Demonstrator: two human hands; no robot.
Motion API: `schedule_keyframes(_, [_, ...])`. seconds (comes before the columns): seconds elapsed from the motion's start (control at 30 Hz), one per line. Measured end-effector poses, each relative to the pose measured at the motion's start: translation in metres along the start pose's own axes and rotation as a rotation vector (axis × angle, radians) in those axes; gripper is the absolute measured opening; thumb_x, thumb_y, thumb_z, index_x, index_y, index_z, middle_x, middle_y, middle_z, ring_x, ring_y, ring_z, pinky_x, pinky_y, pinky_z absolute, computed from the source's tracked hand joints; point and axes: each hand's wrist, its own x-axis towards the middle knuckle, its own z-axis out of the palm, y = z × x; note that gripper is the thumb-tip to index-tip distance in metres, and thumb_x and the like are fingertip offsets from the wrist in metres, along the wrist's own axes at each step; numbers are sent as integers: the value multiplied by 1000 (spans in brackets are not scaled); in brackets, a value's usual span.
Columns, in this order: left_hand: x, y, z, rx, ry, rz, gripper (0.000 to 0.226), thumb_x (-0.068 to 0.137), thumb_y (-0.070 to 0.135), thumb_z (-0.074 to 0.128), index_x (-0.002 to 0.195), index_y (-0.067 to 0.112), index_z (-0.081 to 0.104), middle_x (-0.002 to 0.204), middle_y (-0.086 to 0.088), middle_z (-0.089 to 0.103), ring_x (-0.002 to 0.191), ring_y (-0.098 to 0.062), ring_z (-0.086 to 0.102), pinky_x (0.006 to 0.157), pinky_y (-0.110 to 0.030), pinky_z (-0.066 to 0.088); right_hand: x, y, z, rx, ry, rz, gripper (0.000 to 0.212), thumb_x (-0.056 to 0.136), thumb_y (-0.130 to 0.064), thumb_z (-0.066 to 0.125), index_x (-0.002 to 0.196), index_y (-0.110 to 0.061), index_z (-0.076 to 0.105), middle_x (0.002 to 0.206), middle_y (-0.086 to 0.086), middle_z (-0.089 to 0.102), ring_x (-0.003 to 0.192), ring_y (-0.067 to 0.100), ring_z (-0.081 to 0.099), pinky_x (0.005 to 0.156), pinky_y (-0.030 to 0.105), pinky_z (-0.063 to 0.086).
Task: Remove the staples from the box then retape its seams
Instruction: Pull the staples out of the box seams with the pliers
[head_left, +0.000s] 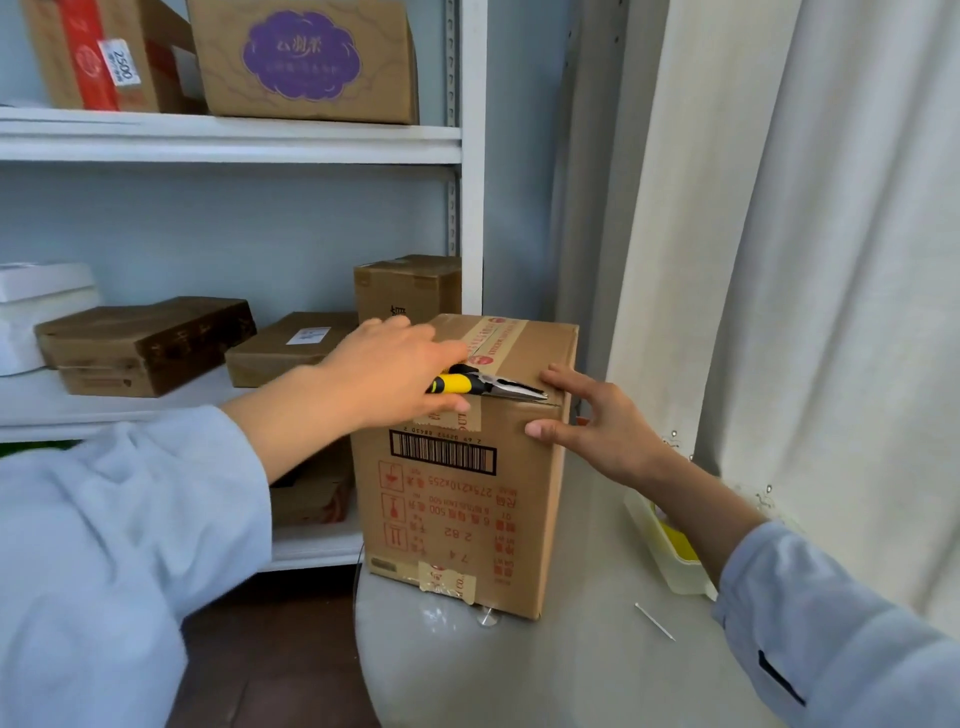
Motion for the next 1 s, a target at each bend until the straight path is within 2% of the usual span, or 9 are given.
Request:
schedule_keyframes(0.1, [9, -11, -1, -9, -54, 89, 53, 87, 66, 38, 131, 36, 40, 116, 2, 58, 104, -17, 53, 83, -30, 46, 1, 1, -1, 20, -14, 0, 74, 75, -43, 75, 141, -27, 44, 150, -9, 38, 139, 18, 33, 112, 50, 33])
schedule_keyframes(0.2, [11, -13, 6, -40, -107, 121, 50, 87, 68, 32, 126, 38, 41, 113, 4, 61, 97, -16, 58, 81, -34, 51, 2, 3, -2, 47, -20, 0, 74, 76, -41, 75, 141, -26, 45, 150, -10, 38, 140, 17, 33, 113, 51, 33])
schedule_keyframes(0.33, [-1, 2, 11, -32, -27, 55, 47, 90, 66, 31, 123, 36, 42, 109, 1, 63, 91, -19, 61, 73, -33, 52, 3, 6, -2, 42, -19, -1, 73, 77, -41, 75, 142, -26, 45, 150, -11, 37, 140, 16, 32, 114, 49, 32])
schedule_keyframes(0.5, [-19, 37, 17, 23, 40, -105, 49, 93, 62, 30, 125, 27, 42, 108, -2, 64, 89, -23, 62, 60, -30, 43, 4, 5, -1, 30, -14, -4, 73, 77, -40, 74, 142, -25, 45, 151, -11, 37, 140, 16, 32, 115, 47, 31])
schedule_keyframes(0.67, [-31, 53, 27, -26, 87, -204, 51, 94, 60, 30, 128, 22, 40, 104, -5, 65, 87, -26, 64, 56, -30, 41, 3, 5, 0, 51, -6, -12, 72, 77, -37, 75, 142, -24, 46, 151, -9, 37, 140, 15, 31, 115, 47, 30])
schedule_keyframes(0.8, [-28, 43, 23, -155, 17, -241, 54, 90, 66, 33, 127, 28, 42, 109, -1, 62, 90, -22, 62, 62, -30, 45, 3, 8, 2, 36, -20, 0, 78, 77, -42, 74, 144, -28, 38, 151, -5, 37, 139, 18, 31, 114, 49, 31])
schedule_keyframes(1.0, [-5, 22, 4, -43, -34, -114, 53, 87, 68, 38, 127, 33, 43, 105, 0, 58, 87, -18, 53, 67, -31, 49, 3, 10, 0, 36, -38, 6, 80, 75, -47, 72, 145, -28, 37, 150, -4, 36, 139, 19, 32, 113, 51, 31])
